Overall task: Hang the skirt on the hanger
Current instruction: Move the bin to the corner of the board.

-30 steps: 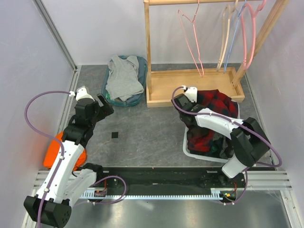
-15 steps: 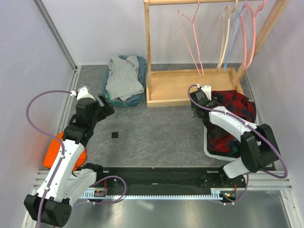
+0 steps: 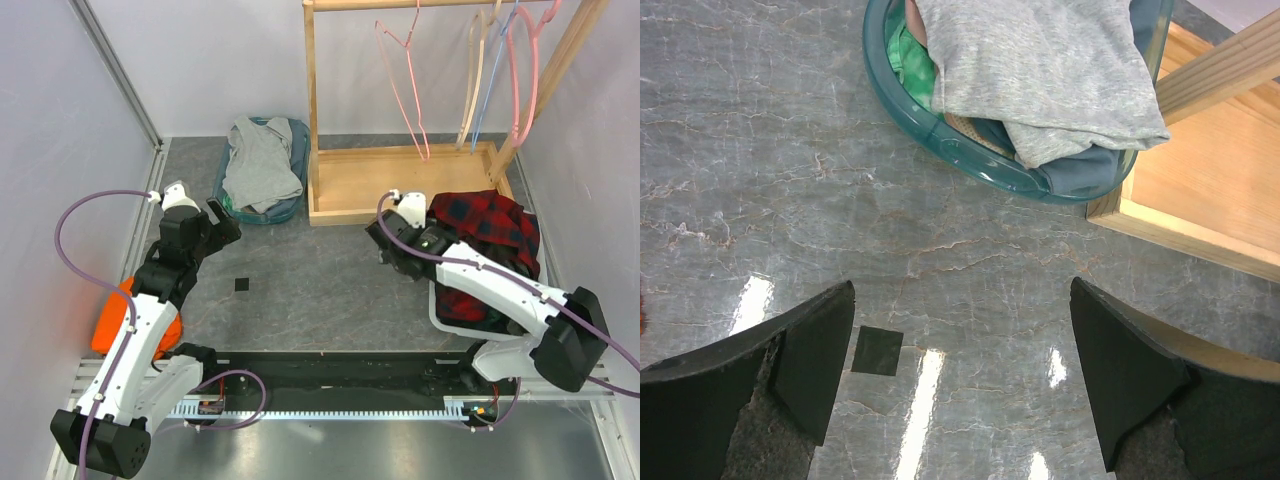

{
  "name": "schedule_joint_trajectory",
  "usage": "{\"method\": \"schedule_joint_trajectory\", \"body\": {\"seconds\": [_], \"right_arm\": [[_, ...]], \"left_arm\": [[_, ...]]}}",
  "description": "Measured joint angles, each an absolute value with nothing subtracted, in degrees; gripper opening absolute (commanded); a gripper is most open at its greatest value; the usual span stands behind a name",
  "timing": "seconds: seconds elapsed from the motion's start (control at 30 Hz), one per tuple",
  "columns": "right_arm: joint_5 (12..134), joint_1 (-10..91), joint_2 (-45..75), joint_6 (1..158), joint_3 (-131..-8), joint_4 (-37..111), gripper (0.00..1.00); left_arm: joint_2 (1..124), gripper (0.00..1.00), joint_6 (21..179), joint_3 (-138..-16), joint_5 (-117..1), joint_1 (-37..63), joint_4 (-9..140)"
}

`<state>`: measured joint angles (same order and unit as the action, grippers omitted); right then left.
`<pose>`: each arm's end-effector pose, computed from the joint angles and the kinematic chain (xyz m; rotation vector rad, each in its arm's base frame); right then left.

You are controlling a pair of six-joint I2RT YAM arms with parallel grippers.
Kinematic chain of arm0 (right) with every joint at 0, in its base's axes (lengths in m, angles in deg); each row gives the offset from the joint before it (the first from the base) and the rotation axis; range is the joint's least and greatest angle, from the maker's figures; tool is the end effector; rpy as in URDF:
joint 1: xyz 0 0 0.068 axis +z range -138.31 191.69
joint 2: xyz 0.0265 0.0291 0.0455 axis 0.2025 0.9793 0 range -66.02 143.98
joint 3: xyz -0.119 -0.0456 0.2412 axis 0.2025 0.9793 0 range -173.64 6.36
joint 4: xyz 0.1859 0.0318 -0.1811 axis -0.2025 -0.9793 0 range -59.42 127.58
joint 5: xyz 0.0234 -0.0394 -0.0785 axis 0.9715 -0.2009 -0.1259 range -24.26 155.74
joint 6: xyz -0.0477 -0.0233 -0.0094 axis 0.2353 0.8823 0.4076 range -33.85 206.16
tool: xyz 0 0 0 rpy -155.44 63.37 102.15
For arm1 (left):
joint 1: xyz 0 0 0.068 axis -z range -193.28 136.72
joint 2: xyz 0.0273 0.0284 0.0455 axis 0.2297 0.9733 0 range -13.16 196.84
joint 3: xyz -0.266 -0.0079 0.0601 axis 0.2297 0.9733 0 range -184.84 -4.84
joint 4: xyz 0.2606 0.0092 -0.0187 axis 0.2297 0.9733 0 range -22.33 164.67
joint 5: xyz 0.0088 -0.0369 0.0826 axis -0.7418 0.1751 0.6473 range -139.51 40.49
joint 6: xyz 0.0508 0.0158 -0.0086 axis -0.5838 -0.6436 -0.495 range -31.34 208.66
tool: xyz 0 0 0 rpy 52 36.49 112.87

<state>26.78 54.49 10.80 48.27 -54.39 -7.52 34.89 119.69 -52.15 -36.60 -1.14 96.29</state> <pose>0.2067 0.1610 0.2714 0.1112 2.3298 -0.2395 0.1816 -0.0309 0.3133 -0.4754 2.0220 -0.2279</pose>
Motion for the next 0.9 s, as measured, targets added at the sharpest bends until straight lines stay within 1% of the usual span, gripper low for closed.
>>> {"method": "schedule_joint_trajectory", "body": {"seconds": [0.1,0.13,0.2,0.23,0.27,0.3,0.4,0.57,0.67,0.9], "right_arm": [[26.93,59.39,10.43,45.16,-52.58,-7.0,0.65],[27.13,60.31,10.54,44.62,-51.83,-6.87,0.57],[27.57,61.38,11.17,43.0,-49.78,-6.34,0.49],[27.55,61.38,11.85,41.88,-48.66,-6.04,0.42],[27.46,61.33,12.57,41.01,-47.59,-5.77,0.39],[27.31,61.33,13.23,40.16,-46.5,-5.62,0.32],[26.82,60.66,14.01,37.77,-43.24,-5.38,0.23],[26.5,54.14,13.29,35.7,-38.43,-3.96,0.17],[26.89,49.62,9.62,36.29,-36.1,-2.54,0.14],[27.52,40.66,4.7,38.56,-35.31,-1.42,0.11]], "left_arm": [[34.91,0.94,119.69,-52.15,-36.6,-1.14,96.31],[34.93,0.94,119.69,-52.15,-36.62,-1.14,96.31],[35.02,0.94,119.69,-52.15,-36.64,-1.14,96.31],[35.09,0.94,119.69,-52.15,-36.64,-1.14,96.29],[35.13,0.94,119.69,-52.15,-36.67,-1.14,96.31],[35.13,0.94,119.69,-52.15,-36.67,-1.14,96.31],[35.15,0.94,119.69,-52.15,-36.69,-1.14,96.31],[35.31,0.94,119.69,-52.15,-37.3,-1.14,96.29],[35.33,0.94,119.69,-52.15,-37.67,-1.14,96.31],[35.33,0.94,119.69,-52.15,-37.71,-1.14,96.29]]}}
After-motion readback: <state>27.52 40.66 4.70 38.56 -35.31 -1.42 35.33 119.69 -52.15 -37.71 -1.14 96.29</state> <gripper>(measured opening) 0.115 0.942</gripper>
